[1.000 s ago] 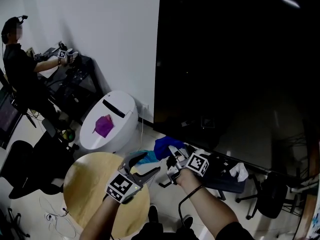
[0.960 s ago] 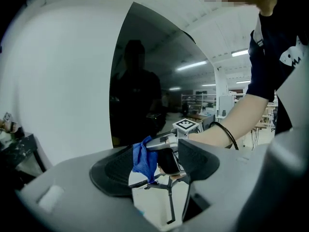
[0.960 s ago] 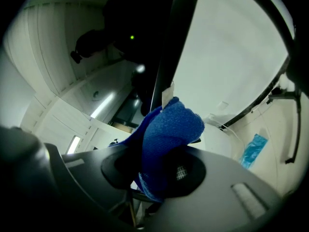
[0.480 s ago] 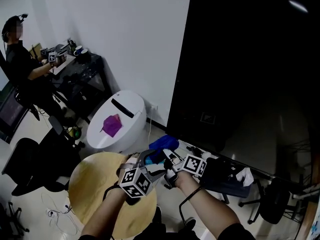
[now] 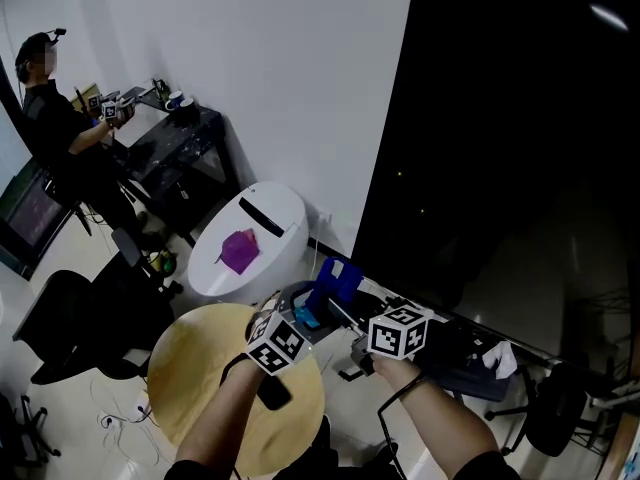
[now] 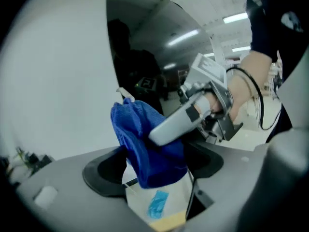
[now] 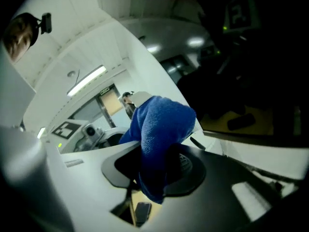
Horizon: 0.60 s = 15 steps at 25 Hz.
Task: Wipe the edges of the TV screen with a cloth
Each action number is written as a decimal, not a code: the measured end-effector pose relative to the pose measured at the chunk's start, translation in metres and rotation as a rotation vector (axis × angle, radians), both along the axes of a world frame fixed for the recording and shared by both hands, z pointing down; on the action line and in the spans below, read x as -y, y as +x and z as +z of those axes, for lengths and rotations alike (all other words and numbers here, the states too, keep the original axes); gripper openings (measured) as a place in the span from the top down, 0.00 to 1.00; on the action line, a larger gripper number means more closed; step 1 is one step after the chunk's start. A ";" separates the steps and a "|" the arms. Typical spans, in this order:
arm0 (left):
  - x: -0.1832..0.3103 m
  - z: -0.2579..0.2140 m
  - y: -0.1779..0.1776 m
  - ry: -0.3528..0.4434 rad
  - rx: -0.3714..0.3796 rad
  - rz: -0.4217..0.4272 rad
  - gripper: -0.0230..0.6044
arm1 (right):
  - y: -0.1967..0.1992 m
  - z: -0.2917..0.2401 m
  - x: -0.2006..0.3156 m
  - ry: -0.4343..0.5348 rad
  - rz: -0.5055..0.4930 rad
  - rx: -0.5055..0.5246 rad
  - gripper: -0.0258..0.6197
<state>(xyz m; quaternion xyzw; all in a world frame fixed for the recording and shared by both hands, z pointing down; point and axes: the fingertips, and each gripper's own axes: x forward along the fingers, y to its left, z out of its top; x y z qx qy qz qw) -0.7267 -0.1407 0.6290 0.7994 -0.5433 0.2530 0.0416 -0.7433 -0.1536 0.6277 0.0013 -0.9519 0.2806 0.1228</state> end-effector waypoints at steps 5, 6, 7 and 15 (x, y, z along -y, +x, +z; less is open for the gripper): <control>-0.004 -0.025 -0.001 0.068 -0.229 0.158 0.37 | 0.004 -0.028 -0.015 0.121 -0.170 0.032 0.77; -0.005 -0.027 0.001 0.073 -0.231 0.195 0.37 | 0.005 -0.032 -0.017 0.115 -0.194 0.042 0.77; -0.006 -0.029 0.003 0.074 -0.232 0.224 0.37 | 0.007 -0.037 -0.018 0.100 -0.213 0.054 0.77; 0.000 -0.035 0.009 0.135 -0.190 0.200 0.56 | 0.011 -0.046 -0.017 0.092 -0.191 0.044 0.76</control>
